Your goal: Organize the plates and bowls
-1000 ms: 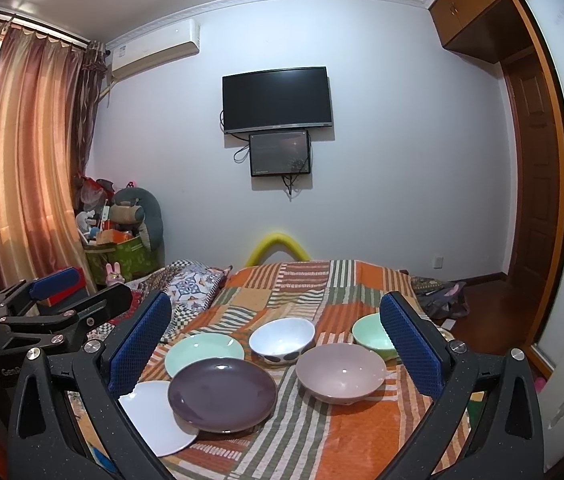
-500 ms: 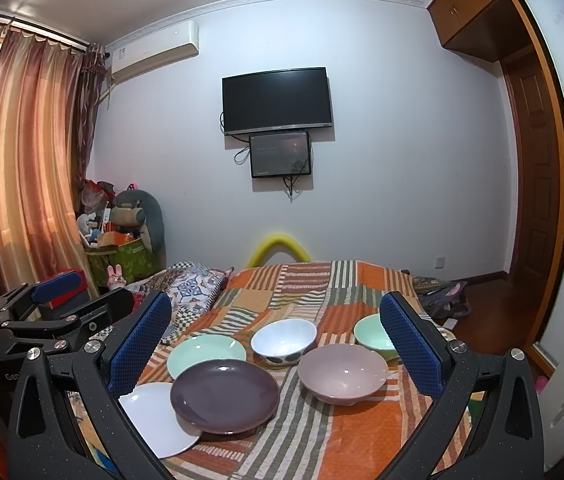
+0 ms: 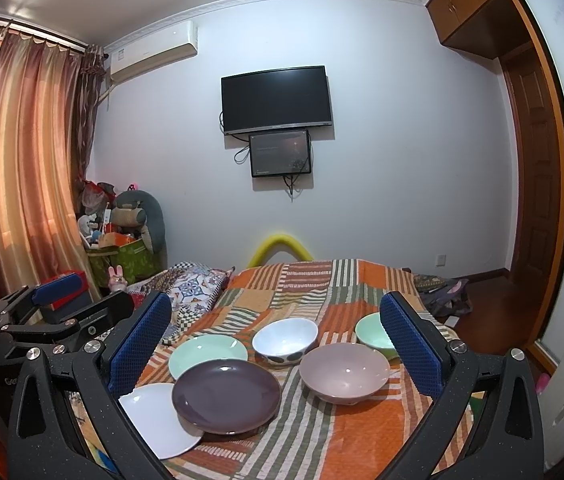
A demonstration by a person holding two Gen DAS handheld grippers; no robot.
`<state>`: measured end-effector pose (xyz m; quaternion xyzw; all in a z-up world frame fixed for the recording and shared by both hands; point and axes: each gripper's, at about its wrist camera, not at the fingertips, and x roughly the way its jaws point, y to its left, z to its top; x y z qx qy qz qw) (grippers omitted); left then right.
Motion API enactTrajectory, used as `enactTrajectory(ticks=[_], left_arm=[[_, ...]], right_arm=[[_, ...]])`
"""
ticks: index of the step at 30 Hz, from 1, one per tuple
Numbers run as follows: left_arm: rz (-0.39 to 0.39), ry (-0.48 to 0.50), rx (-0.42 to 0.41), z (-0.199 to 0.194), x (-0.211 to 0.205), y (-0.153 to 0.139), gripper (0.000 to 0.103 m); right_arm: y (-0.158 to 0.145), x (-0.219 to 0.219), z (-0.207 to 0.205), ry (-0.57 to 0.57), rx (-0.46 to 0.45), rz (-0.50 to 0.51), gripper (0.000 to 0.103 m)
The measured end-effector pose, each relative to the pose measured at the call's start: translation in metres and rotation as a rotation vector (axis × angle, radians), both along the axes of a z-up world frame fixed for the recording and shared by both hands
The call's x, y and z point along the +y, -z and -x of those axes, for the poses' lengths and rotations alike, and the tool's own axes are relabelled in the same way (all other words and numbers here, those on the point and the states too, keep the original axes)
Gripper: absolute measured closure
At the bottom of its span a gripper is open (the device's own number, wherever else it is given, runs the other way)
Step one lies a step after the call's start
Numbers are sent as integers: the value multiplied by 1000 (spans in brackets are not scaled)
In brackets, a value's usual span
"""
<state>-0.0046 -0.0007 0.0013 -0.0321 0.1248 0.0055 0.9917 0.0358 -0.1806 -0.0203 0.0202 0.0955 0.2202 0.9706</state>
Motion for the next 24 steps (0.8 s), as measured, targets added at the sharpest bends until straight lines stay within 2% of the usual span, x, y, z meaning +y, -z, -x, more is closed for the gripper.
enactTrajectory(ticks=[15,24], left_arm=[[3,6,7,-2,2,1,0],[29,-9,76,-23,16,15,0]], right_arm=[[0,1,-2,2,11,-2,0],[14,5,-21,-14,81,8,0]])
